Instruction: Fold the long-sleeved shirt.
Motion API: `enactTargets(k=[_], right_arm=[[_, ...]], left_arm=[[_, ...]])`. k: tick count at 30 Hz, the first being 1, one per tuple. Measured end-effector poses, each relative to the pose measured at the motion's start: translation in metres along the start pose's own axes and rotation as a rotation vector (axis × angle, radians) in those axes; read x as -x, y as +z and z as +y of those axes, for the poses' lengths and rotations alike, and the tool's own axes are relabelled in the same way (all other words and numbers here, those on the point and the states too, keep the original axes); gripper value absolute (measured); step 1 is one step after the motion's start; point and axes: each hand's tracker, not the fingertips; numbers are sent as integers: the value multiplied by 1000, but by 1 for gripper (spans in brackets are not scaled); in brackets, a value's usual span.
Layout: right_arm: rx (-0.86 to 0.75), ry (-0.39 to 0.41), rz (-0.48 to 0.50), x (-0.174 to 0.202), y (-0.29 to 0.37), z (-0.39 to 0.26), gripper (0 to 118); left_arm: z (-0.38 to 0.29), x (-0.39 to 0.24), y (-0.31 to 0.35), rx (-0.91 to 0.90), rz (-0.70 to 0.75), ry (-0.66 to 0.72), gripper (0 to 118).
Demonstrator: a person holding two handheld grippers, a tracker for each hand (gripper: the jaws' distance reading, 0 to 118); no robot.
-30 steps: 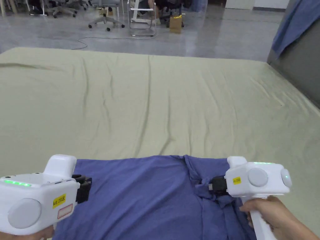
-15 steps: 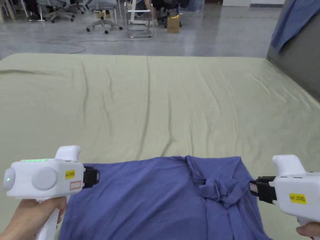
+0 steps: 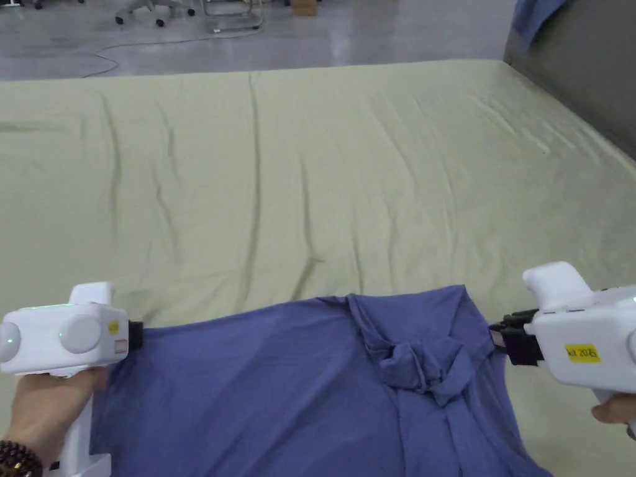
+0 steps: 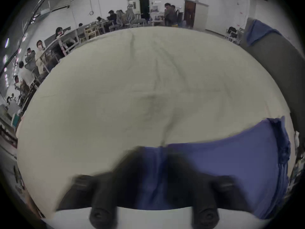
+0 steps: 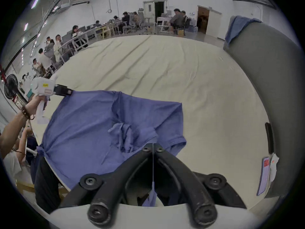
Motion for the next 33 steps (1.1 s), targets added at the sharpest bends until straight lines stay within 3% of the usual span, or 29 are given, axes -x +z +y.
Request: enactTargets(k=[5, 6, 8, 9, 13, 16, 19, 20, 21, 22, 24, 29, 33], right_arm=[[19, -10, -75, -26, -49, 62, 0], [36, -35, -77, -33, -62, 75, 13], [90, -90, -75, -37, -84, 97, 69], [123, -113, -64, -42, -99, 104, 72], [222, -203, -17, -42, -143, 113, 68], [282, -192, -49, -32, -169, 108, 67], [272, -193, -74, -27, -182, 102, 43], [262, -194, -74, -29, -184, 104, 27], [248, -222, -11, -28, -181, 104, 0], [224, -241, -4, -27, -176, 105, 1], [209, -178, -47, -24, -161, 103, 1], [74, -171, 36, -24, -84, 90, 1], [-34, -104, 71, -6, 4, 53, 1]], left_arm=[[0, -12, 39, -32, -58, -34, 1], [1, -12, 47, -39, -64, -32, 1], [3, -12, 60, -57, -79, -34, 1], [5, -9, 64, -63, -84, -33, 1], [6, -7, 75, -69, -95, -40, 1], [5, -5, 79, -70, -85, -46, 1], [3, 0, 77, -79, -76, -23, 1], [2, 1, 76, -76, -80, -16, 1], [2, 3, 74, -70, -85, -7, 1], [1, 4, 73, -63, -91, -1, 1], [-1, 6, 77, -63, -97, 5, 1], [-11, 17, 123, -122, -133, 10, 1], [-35, 31, 179, -160, -148, -13, 1]])
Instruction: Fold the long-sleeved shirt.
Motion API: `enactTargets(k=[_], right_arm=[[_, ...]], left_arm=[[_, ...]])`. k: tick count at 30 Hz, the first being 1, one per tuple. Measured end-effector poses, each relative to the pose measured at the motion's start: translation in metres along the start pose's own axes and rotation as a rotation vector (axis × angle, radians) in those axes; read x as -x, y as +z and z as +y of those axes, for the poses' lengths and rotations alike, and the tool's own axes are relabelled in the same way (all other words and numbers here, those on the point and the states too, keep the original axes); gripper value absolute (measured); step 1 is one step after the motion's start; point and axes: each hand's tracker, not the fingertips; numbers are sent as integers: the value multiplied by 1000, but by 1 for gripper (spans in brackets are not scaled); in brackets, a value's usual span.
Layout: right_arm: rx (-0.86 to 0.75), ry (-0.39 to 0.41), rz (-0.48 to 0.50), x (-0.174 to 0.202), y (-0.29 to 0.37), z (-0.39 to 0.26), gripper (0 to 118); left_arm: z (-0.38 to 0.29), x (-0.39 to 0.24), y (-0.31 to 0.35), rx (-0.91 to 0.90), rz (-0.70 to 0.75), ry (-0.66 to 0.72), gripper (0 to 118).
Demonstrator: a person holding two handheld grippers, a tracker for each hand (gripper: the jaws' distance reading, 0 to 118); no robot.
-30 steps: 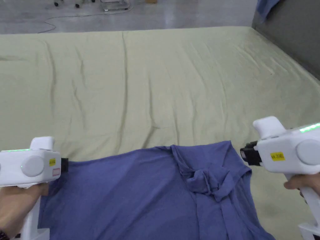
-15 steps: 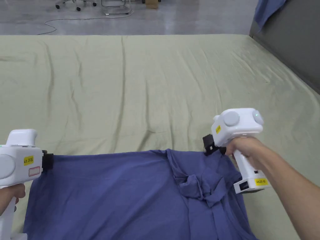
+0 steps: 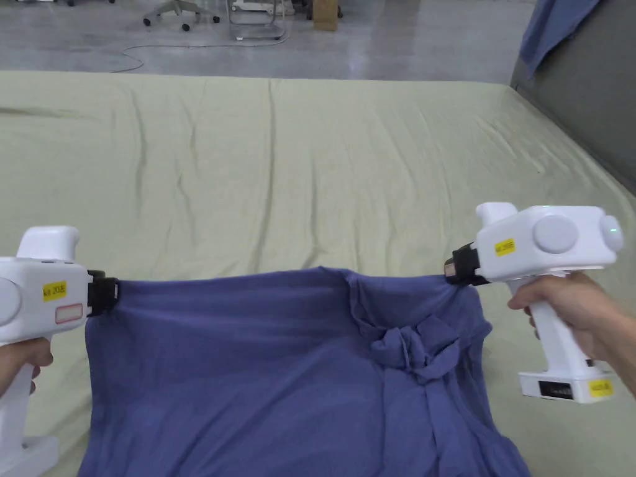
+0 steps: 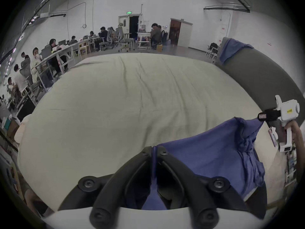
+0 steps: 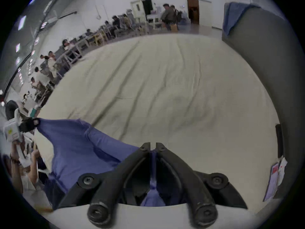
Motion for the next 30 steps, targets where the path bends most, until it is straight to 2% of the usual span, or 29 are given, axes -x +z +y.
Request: enactTargets(k=[6, 9, 14, 16, 18, 21, 22, 23, 24, 25, 26, 30], right_arm=[[-60, 58, 20, 24, 90, -80, 1], [-36, 80, 22, 31, 109, -127, 1], [218, 136, -8, 37, 68, -205, 1], [286, 166, -58, 38, 39, -222, 1], [286, 168, -64, 38, 24, -228, 1], [263, 126, -62, 29, 23, -221, 5], [256, 131, -62, 29, 28, -219, 15], [212, 158, -89, 31, 39, -216, 47], [186, 173, -124, 31, 47, -212, 77], [165, 179, -160, 32, 55, -208, 97], [130, 171, -156, 32, 65, -202, 103], [-62, 81, -115, 48, 101, -179, 103]], left_arm=[[-54, 5, 73, 22, -24, -61, 1], [-91, 8, 91, 122, -33, -77, 1], [-162, 6, 56, 351, -63, -94, 1], [-184, 2, 29, 406, -52, -98, 1], [-198, -2, 12, 400, -28, -126, 1], [-190, -1, 16, 360, -19, -131, 2], [-186, 0, 19, 366, -13, -123, 8], [-182, 3, 25, 355, -9, -107, 34], [-177, 4, 34, 340, 2, -101, 67], [-172, 6, 40, 325, 9, -100, 100], [-167, 8, 48, 289, 14, -93, 118], [-144, 1, 80, 110, -21, -49, 118]])
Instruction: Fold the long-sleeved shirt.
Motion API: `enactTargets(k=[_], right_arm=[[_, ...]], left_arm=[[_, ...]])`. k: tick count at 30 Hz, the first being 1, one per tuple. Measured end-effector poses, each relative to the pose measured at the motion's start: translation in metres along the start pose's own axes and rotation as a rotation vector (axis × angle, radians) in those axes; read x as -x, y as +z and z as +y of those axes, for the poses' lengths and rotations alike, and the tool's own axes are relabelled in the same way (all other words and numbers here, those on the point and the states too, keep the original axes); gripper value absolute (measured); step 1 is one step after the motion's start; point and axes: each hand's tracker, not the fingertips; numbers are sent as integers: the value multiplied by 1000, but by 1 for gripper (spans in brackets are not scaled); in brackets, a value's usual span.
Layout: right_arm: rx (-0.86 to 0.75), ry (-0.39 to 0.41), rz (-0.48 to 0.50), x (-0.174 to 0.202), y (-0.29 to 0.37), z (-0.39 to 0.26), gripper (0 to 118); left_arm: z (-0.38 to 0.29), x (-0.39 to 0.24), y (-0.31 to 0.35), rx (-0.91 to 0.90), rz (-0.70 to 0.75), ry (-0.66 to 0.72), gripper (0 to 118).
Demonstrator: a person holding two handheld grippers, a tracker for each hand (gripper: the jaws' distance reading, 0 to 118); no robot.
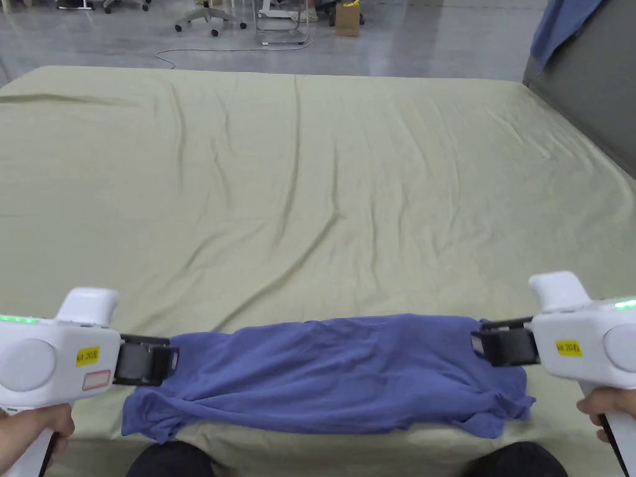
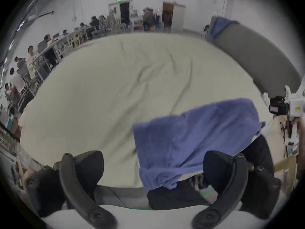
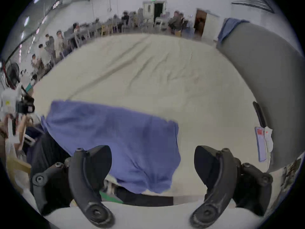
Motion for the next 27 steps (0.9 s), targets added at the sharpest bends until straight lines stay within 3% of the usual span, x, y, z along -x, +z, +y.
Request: enactTargets(k=[2, 3, 4, 5, 6, 7, 10, 15, 16, 18, 19, 20, 27], right_arm=[[-77, -10, 17, 12, 11, 11, 99], [-118, -8, 17, 18, 15, 15, 88], [-166, -4, 10, 26, 18, 18, 67], [-204, 0, 0, 33, 19, 21, 23], [-235, 4, -17, 38, 18, 23, 0], [-258, -3, -21, 42, 15, 25, 0], [-342, -6, -53, 52, 12, 24, 0], [-341, 12, -44, 56, 5, 14, 0], [-331, -4, -31, 54, 3, 10, 0], [-316, -14, -26, 56, -3, 6, 0], [-318, -12, -29, 55, -5, 1, 0], [-320, -9, -26, 54, -5, -2, 0], [-250, -55, 36, 57, -18, -6, 0]], left_arm=[[6, -10, 14, -85, 10, -17, 117], [7, -15, 17, -143, 41, -27, 112], [8, -20, 19, -208, 71, -41, 99], [8, -24, 20, -258, 92, -61, 61], [7, -36, 26, -300, 129, -80, 20], [7, -40, 25, -335, 165, -89, 0], [9, -42, 18, -319, 184, -95, 0], [5, -19, 11, -283, 44, -1, 1], [4, -6, 6, -264, -2, 52, 14], [1, 15, -6, -187, -61, 167, 100], [-3, 29, -15, -134, -88, 219, 118], [-6, 41, -23, -187, -147, 262, 118], [-41, 102, -73, 139, -604, 678, 117]])
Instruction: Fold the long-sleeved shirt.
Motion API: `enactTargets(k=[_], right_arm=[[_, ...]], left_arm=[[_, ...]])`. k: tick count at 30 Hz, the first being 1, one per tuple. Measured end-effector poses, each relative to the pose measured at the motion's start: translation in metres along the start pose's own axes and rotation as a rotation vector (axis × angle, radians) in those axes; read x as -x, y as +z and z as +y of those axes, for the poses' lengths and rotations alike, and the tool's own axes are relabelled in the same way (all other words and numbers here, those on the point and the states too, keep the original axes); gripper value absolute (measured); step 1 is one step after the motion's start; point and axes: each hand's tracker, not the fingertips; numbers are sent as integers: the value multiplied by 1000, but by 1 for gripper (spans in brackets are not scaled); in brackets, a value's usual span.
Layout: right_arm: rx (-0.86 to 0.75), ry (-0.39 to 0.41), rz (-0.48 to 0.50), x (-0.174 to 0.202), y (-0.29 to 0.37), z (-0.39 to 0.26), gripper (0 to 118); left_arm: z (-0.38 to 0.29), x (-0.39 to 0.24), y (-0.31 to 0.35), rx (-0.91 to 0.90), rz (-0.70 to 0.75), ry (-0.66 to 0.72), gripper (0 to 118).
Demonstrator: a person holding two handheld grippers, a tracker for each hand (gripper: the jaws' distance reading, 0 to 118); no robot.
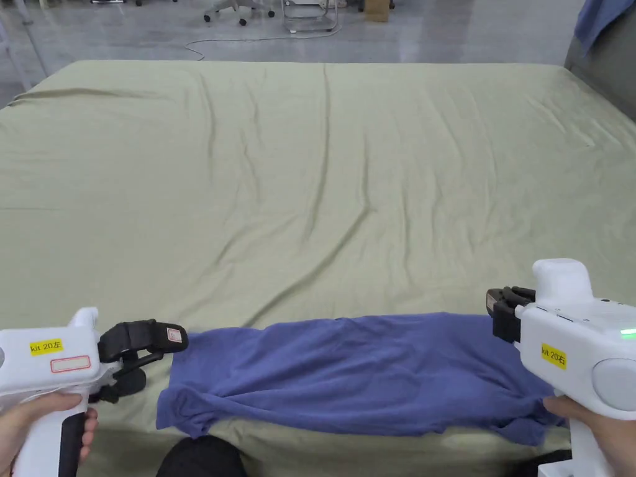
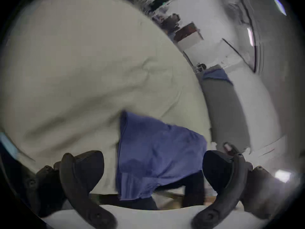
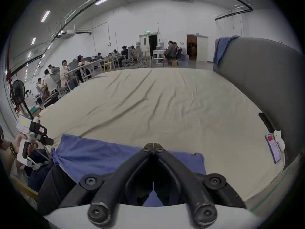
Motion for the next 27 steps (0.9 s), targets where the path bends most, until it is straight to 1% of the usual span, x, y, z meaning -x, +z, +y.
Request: enactTargets(k=[1, 3, 4, 6, 8, 9, 11, 12, 13, 14, 15, 16, 17, 18, 19, 20, 21, 23, 26, 27], right_arm=[[4, 5, 2, 1, 0, -1, 0], [11, 11, 4, 2, -3, -2, 0], [16, 9, 8, 2, -3, -3, 0], [25, 2, 11, 3, -6, -4, 0], [36, -2, 16, 2, -8, -5, 0], [41, -3, 17, 2, -9, -5, 0], [51, -3, 19, 2, -10, -6, 0], [52, -4, 18, 1, -10, -7, 0], [54, -4, 17, 1, -10, -7, 0], [56, -5, 18, 0, -10, -7, 0], [58, -7, 17, -1, -10, -7, 0], [58, -11, 16, -2, -10, -6, 0], [58, -15, 16, -2, -9, -6, 0], [59, -18, 18, -4, -9, -6, 0], [59, -20, 17, -5, -9, -6, 0], [59, -22, 16, -5, -8, -6, 0], [58, -23, 15, -6, -8, -6, 0], [59, -27, 13, -8, -8, -6, 0], [61, -34, 9, -10, -8, -5, 0], [61, -36, 9, -10, -8, -5, 0]], left_arm=[[-1, 7, -6, 18, -31, 37, 117], [-4, 16, -22, 78, -45, 59, 117], [-7, 16, -31, 98, -78, 64, 117], [-10, 14, -45, 78, -188, 45, 117], [-10, 14, -67, 107, -249, 74, 117], [-10, 11, -77, 113, -268, 70, 117], [-12, 1, -94, 105, -252, 13, 116], [-12, -4, -99, 100, -252, -5, 110], [-13, -9, -104, 89, -239, -28, 91], [-13, -12, -105, 67, -202, -51, 91], [-14, -15, -106, 55, -128, -73, 80], [-13, -13, -106, 47, -16, -70, 50], [-10, -9, -107, 52, 75, -38, 6], [-9, -4, -103, 79, -40, 13, 6], [-7, -12, -100, 60, -85, -62, 6], [-5, -19, -94, 42, -18, -129, 6], [0, -24, -88, 47, 6, -146, 6], [9, -27, -75, 44, -23, -147, 6], [27, -36, -41, -54, 82, -180, 6], [33, -33, -30, -56, 53, -175, 6]])
